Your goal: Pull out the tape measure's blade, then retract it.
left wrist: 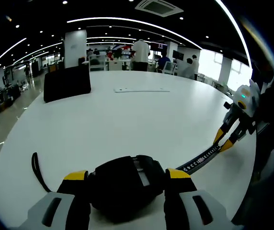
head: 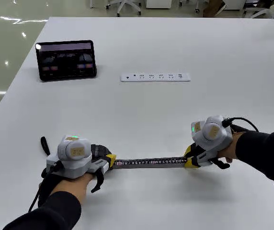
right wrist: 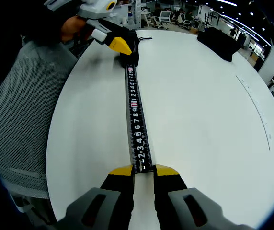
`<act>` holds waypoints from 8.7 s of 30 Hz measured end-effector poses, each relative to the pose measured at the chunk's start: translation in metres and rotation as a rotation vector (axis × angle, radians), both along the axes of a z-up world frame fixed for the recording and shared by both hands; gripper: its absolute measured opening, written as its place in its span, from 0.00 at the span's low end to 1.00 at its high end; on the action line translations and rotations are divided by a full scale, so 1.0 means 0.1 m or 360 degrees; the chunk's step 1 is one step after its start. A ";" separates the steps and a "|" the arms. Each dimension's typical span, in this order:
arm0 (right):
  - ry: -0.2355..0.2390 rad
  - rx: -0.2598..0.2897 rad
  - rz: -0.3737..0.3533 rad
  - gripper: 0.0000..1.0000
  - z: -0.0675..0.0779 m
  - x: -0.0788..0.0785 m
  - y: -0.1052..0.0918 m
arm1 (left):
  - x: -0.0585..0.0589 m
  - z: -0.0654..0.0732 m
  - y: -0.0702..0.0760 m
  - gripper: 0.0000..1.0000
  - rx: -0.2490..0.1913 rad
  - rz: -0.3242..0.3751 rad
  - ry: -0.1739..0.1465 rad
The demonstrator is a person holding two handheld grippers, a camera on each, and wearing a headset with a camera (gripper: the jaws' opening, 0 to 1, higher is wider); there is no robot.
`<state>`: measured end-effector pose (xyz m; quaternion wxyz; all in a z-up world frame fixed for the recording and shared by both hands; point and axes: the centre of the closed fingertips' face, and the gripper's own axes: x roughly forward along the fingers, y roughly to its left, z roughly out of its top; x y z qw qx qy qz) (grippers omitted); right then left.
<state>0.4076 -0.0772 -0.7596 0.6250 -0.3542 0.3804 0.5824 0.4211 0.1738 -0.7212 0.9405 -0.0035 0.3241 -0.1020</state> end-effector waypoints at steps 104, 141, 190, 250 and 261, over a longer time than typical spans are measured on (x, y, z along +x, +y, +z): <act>0.0008 0.0204 -0.0014 0.11 0.00 -0.01 0.84 | 0.02 0.01 0.01 0.58 -0.0085 -0.0044 -0.0016; 0.0012 0.0277 -0.0025 0.11 -0.01 -0.05 1.26 | 0.02 0.01 0.00 0.58 -0.0094 -0.0045 -0.0020; 0.0048 0.0415 -0.0051 0.11 0.00 -0.06 1.73 | 0.02 0.02 0.02 0.58 -0.0115 -0.0036 -0.0019; 0.0048 0.0392 0.0037 0.11 -0.01 -0.11 2.08 | 0.01 0.02 0.02 0.57 -0.0135 -0.0051 -0.0017; 0.0043 0.0365 0.0035 0.12 -0.02 -0.11 2.08 | 0.00 0.03 0.02 0.57 -0.0129 -0.0052 -0.0019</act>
